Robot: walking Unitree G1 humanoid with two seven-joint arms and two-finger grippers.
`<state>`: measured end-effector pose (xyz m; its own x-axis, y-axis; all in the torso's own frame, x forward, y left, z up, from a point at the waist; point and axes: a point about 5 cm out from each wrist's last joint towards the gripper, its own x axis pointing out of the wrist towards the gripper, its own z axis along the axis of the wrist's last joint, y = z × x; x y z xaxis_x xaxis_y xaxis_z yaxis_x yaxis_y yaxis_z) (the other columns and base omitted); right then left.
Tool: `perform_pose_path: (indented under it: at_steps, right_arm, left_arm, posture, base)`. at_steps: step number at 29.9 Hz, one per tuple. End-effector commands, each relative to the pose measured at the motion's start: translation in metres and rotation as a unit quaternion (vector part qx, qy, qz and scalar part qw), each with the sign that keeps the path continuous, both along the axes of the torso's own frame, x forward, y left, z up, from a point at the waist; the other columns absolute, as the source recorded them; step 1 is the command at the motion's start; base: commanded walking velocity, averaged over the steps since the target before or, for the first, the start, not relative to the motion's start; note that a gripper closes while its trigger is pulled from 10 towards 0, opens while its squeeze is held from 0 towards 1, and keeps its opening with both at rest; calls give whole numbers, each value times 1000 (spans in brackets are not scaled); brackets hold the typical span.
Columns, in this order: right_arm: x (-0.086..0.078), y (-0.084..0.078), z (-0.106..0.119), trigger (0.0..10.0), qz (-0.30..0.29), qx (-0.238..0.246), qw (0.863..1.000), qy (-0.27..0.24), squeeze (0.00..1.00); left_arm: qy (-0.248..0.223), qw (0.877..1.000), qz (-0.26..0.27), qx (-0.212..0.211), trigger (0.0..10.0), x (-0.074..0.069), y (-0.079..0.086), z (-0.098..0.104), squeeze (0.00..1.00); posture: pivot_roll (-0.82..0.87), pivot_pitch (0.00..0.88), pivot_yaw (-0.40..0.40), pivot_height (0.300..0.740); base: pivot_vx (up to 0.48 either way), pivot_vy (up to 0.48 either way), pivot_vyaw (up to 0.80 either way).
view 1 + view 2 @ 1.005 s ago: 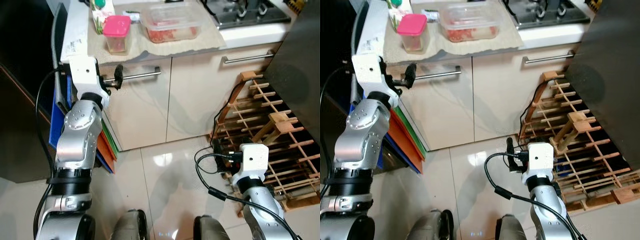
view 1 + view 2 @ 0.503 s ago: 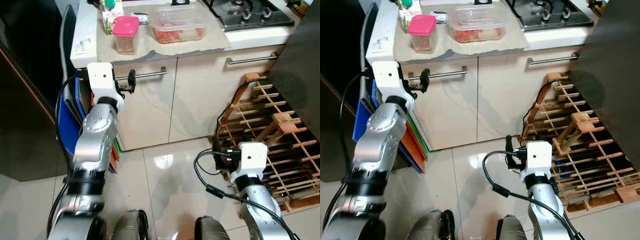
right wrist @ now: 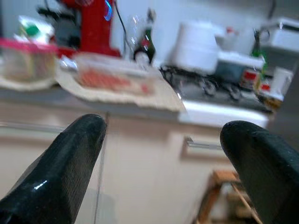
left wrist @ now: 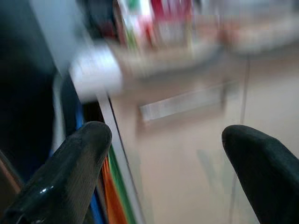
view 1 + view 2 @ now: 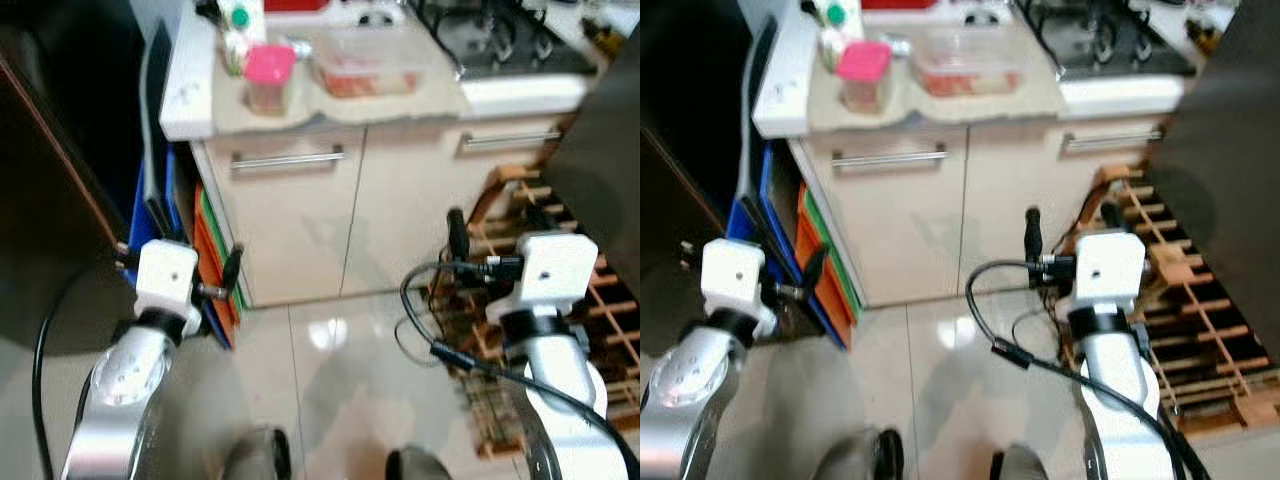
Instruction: Restocking fridge
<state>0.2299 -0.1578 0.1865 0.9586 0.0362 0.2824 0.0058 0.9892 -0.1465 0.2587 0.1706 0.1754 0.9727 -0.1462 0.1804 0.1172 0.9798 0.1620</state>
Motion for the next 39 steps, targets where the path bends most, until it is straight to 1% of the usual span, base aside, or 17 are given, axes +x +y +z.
perform_pose_path:
  at_steps: [1, 2, 5, 9, 13, 18, 23, 29, 31, 32, 33, 34, 37, 39]
  right_arm:
    - [-1, -4, -6, 10000, -8, 5, 1000, 12, 0]
    - [1, -5, -13, 10000, -11, 5, 1000, 24, 0]
    - [7, -4, -14, 10000, -15, 11, 1000, 24, 0]
    - [12, -3, -14, 10000, -15, 13, 1000, 22, 0]
    - [16, -2, -16, 10000, -13, 17, 1000, 21, 0]
    - [18, 1, -19, 10000, -7, 21, 999, 25, 0]
    - [20, 2, -22, 10000, -1, 24, 999, 29, 0]
    - [21, 2, -24, 10000, 2, 30, 999, 33, 0]
    - [22, 3, -24, 10000, 5, 31, 999, 33, 0]
    - [22, 6, -24, 10000, 10, 32, 999, 32, 0]
    - [22, 6, -24, 10000, 10, 32, 999, 32, 0]
    - [22, 7, -24, 10000, 12, 33, 999, 33, 0]
    - [22, 9, -25, 10000, 14, 35, 999, 33, 0]
    - [21, 9, -25, 10000, 14, 36, 999, 34, 0]
  left_arm:
    - [-17, 1000, -4, -13, 10000, 2, -7, 11, 0]
    - [-31, 999, -14, -35, 10000, 8, -15, 17, 0]
    - [-38, 999, -18, -27, 10000, 15, -20, 19, 0]
    - [-58, 998, -20, -16, 10000, 22, -24, 28, 0]
    - [-69, 997, -11, -20, 10000, 31, -24, 36, 0]
    - [-70, 997, 1, -31, 10000, 33, -20, 37, 0]
    - [-57, 996, 25, -59, 10000, 35, -12, 34, 0]
    - [-56, 997, 26, -56, 10000, 36, -10, 35, 0]
    - [-52, 997, 25, -53, 10000, 39, -10, 35, 0]
    - [-43, 998, 22, -50, 10000, 44, -9, 34, 0]
    - [-43, 998, 22, -50, 10000, 44, -9, 34, 0]
    - [-38, 998, 21, -47, 10000, 47, -9, 33, 0]
    - [-35, 998, 21, -43, 10000, 50, -8, 34, 0]
    - [-30, 999, 21, -33, 10000, 52, -8, 33, 0]
  posture:
    - [-22, 79, 1, 710]
    - [-24, 69, 0, 710]
    - [-31, 59, 4, 710]
    - [-26, 51, 10, 710]
    - [-25, 46, 21, 710]
    - [-23, 47, 20, 710]
    - [-10, 53, 15, 710]
    - [-2, 58, 13, 710]
    - [-3, 60, 13, 710]
    - [-4, 60, 16, 710]
    - [-4, 60, 16, 710]
    - [-6, 60, 20, 710]
    - [-8, 61, 23, 710]
    - [-10, 62, 26, 710]
  base:
    - [0, 0, 0]
    - [0, 0, 0]
    - [305, -364, 0]
    - [366, -307, 0]
    - [388, -278, 0]
    - [419, -103, 0]
    - [462, 0, 0]
    - [67, 430, 0]
    - [0, 472, 0]
    - [0, 472, 0]
    - [0, 472, 0]
    - [0, 461, 0]
    - [0, 461, 0]
    - [0, 450, 0]
